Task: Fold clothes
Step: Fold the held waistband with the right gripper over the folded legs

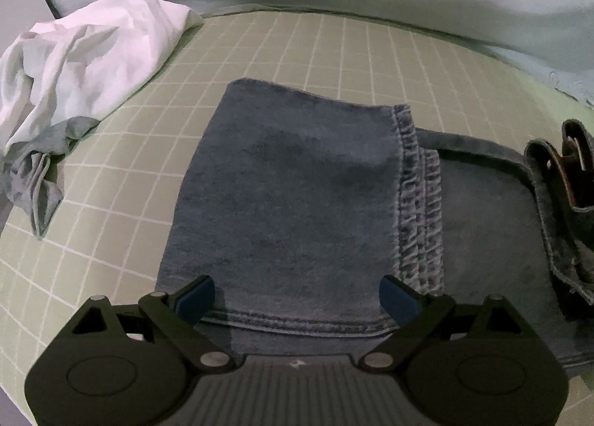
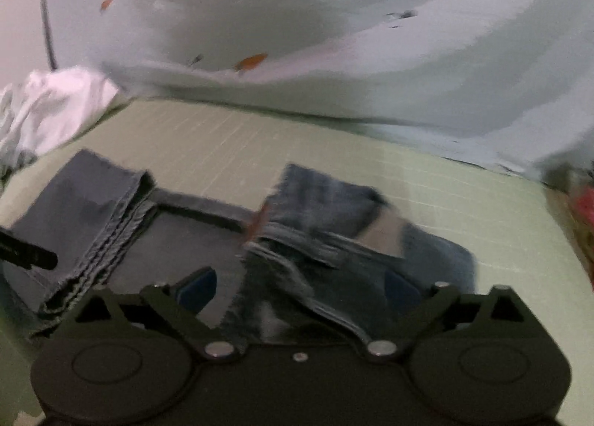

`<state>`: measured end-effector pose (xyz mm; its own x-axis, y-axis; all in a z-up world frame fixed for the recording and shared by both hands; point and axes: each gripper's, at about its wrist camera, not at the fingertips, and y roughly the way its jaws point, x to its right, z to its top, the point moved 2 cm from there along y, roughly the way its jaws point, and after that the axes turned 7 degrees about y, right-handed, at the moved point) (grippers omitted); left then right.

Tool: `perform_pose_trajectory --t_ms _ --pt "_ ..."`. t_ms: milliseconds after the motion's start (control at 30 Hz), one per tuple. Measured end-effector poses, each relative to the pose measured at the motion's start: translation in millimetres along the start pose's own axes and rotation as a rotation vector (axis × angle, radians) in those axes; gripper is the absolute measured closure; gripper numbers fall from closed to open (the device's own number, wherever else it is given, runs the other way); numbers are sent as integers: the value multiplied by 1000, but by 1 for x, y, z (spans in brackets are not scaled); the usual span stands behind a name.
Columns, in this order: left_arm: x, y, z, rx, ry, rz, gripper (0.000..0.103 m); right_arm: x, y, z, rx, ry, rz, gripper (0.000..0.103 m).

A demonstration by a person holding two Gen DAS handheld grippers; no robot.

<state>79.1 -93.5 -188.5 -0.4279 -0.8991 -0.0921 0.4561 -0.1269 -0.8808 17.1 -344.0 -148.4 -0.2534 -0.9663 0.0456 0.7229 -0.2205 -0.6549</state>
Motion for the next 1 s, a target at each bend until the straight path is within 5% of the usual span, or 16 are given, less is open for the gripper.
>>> perform_pose_trajectory --t_ms 200,333,400,433,567,867,933,1000 --pt "-6 6 -5 -32 -24 17 7 -36 46 -17 -39 -189 -170 0" --pt "-3 11 -7 -43 -13 21 4 -31 42 -23 -7 -199 -148 3" --pt "-1 13 -6 -47 -5 25 3 -23 34 -20 20 -172 -150 31" --pt "-1 14 -6 -50 0 27 3 -18 29 -17 34 -159 -174 69" --pt "-1 19 -6 -58 4 25 2 3 7 -3 65 -61 -177 81" --pt "-2 21 -5 -58 1 14 1 -13 -59 29 221 -23 -55 83" --pt "-1 22 -5 -59 1 15 1 -29 -50 21 182 -90 -6 82" --pt "-1 22 -5 -59 0 16 1 -47 -31 6 93 -163 38 67"
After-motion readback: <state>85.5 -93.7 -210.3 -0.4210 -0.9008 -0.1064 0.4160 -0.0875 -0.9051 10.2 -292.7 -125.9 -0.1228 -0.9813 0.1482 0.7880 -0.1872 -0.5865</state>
